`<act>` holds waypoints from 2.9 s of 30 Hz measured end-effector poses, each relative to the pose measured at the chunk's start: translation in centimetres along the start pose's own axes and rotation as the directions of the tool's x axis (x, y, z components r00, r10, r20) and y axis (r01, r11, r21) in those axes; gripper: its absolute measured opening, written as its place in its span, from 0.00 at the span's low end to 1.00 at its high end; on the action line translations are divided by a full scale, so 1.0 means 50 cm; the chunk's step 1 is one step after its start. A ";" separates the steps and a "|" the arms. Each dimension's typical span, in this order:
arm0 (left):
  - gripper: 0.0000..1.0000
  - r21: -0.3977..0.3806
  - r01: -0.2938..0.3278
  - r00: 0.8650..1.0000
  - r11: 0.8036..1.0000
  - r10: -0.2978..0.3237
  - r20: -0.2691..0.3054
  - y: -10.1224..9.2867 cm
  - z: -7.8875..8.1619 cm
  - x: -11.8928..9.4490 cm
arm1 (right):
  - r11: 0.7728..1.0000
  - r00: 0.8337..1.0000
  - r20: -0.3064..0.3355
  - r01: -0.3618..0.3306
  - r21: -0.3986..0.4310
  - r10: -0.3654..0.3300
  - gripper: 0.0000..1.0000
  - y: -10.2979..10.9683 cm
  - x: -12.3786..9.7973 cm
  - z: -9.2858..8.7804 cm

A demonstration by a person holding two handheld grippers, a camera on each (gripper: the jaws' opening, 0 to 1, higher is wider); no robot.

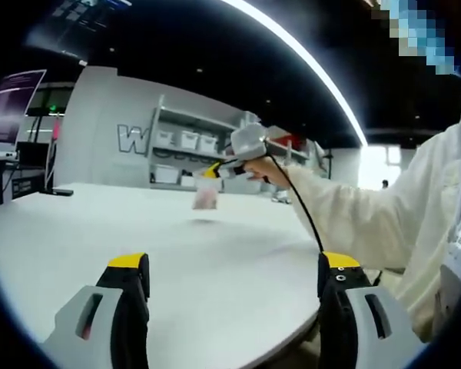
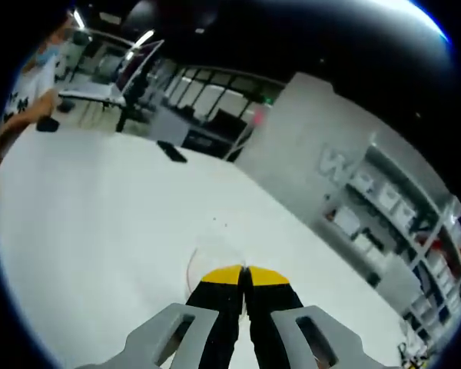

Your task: Open the resealable bag by pulling the two sides of the seal apart until the entire bag opening is separated and visibly accessible.

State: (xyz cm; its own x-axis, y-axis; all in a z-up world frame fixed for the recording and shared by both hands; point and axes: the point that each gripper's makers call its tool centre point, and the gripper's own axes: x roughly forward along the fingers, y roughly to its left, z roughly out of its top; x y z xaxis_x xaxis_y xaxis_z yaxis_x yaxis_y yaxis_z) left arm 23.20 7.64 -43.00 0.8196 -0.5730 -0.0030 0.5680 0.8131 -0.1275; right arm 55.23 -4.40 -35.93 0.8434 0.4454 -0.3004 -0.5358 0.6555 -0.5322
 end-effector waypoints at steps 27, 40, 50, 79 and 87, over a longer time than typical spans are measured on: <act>0.90 -0.011 -0.011 1.000 1.000 0.011 0.004 0.017 -0.001 0.008 | 0.998 0.999 -0.053 0.004 0.068 0.000 0.00 -0.032 0.055 -0.032; 0.90 -0.019 -0.008 1.000 1.000 0.008 -0.008 0.023 -0.005 0.017 | 0.994 0.997 -0.075 0.008 0.108 0.000 0.00 -0.053 0.110 -0.037; 0.90 -0.017 -0.016 1.000 1.000 0.016 -0.022 0.029 -0.012 0.027 | 0.994 0.997 -0.076 0.019 0.108 -0.011 0.00 -0.066 0.162 -0.037; 0.90 -0.025 -0.026 0.999 0.999 0.025 -0.039 0.038 -0.023 0.028 | 0.989 0.997 -0.058 0.054 0.135 -0.047 0.00 -0.040 0.230 -0.068; 0.90 -0.025 -0.014 0.999 1.000 0.013 -0.040 0.022 -0.027 0.032 | 0.994 0.997 -0.074 -0.007 0.107 0.015 0.00 0.007 0.217 -0.092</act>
State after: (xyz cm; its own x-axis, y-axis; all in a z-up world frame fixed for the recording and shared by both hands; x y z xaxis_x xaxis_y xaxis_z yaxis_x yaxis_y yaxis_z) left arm 25.01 7.48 -44.46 0.8229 -0.5664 -0.0442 0.5548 0.8179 -0.1523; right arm 64.38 -2.18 -43.02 0.8359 0.4087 -0.3664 -0.5429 0.7140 -0.4422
